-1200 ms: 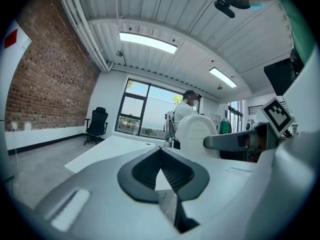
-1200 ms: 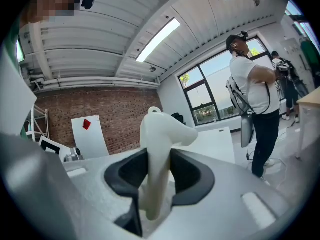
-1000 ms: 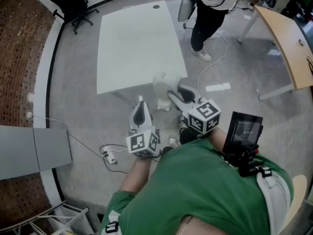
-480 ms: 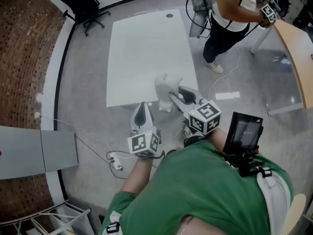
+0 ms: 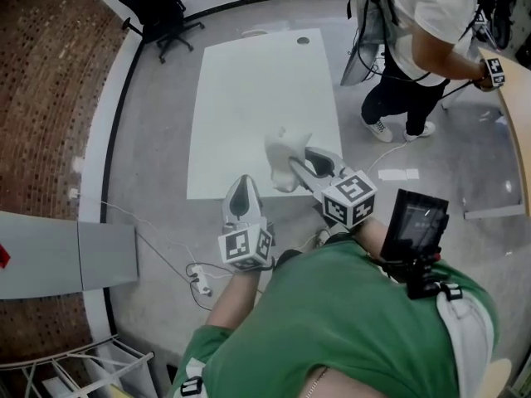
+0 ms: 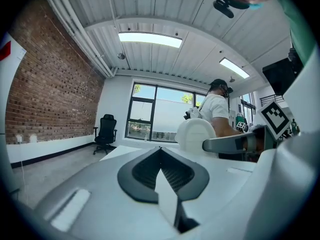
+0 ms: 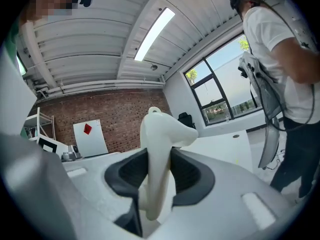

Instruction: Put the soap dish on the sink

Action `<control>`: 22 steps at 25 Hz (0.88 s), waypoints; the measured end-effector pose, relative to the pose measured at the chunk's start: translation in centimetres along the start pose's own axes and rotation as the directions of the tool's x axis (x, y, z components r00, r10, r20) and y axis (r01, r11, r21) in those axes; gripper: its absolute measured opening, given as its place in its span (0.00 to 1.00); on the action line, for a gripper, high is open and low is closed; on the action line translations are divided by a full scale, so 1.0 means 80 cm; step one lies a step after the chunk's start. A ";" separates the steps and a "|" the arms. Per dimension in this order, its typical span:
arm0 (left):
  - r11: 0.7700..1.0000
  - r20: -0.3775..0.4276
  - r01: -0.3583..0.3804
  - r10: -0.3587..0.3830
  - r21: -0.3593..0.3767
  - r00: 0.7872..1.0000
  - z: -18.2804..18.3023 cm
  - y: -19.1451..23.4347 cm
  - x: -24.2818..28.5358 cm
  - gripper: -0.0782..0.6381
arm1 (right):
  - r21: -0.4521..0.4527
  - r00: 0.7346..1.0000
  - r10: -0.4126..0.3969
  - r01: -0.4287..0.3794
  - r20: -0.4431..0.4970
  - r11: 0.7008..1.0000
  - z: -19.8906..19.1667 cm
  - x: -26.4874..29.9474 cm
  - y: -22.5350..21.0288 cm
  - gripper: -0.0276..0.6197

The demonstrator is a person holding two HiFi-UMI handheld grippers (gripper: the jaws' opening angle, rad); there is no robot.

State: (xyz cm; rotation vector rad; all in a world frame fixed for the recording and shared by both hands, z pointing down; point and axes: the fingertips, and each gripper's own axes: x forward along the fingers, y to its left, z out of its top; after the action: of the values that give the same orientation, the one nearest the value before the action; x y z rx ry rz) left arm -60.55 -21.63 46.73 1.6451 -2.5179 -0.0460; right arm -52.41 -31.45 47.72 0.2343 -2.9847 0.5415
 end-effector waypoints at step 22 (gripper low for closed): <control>0.997 -0.033 0.078 -0.078 -0.015 0.996 0.001 0.024 0.163 0.12 | 0.040 0.997 -0.070 0.071 -0.025 0.997 0.031 0.104 -0.113 0.24</control>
State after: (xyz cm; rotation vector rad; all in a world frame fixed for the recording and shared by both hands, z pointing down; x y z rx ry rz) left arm -67.49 -32.77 48.06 1.7237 -2.4225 -0.0433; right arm -59.28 -41.79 49.53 0.3330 -2.9316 0.5929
